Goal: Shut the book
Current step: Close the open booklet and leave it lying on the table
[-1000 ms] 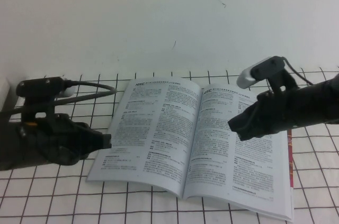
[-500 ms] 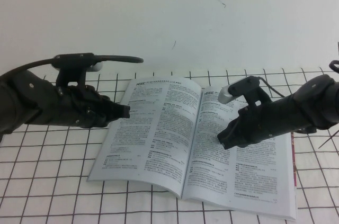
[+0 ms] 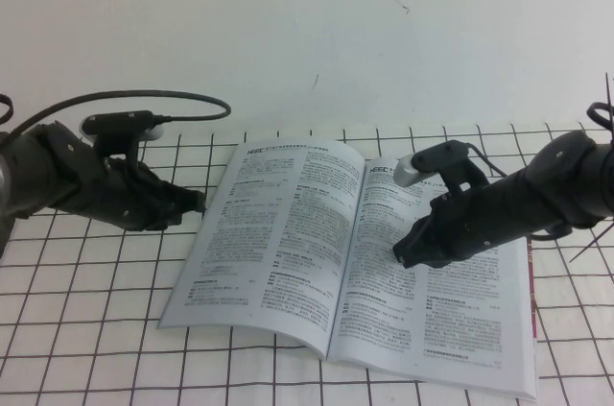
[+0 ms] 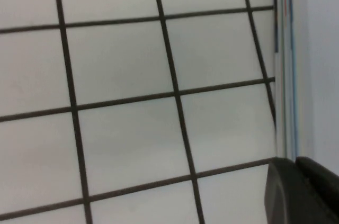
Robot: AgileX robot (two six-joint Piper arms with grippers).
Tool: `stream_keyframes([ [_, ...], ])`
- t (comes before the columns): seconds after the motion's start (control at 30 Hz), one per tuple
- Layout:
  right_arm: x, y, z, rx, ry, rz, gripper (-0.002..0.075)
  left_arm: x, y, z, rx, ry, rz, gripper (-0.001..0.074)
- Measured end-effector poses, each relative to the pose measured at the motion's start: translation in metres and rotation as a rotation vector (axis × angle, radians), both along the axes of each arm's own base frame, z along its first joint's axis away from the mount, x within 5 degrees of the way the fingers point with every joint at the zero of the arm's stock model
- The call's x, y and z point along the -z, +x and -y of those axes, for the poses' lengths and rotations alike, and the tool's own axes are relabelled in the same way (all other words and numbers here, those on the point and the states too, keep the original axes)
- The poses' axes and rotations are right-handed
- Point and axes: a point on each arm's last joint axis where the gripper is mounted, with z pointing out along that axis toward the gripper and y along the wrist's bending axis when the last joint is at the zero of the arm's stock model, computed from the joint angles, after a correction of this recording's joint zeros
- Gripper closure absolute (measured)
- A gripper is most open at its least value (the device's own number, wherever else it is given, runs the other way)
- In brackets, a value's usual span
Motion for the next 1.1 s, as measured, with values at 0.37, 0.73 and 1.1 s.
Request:
stream_keyframes([
  [0.37, 0.0, 0.0, 0.0, 0.013, 0.004, -0.008, 0.0728, 0.031, 0.007, 0.003, 0.018, 0.019, -0.076, 0.0738],
  [0.73, 0.0, 0.0, 0.0, 0.012, 0.003, -0.008, 0.0729, 0.031, 0.0, 0.036, 0.099, 0.001, -0.095, 0.0738],
  [1.1, 0.0, 0.0, 0.0, 0.009, 0.006, -0.015, 0.0729, -0.019, 0.002, 0.104, 0.333, -0.378, -0.067, 0.0738],
])
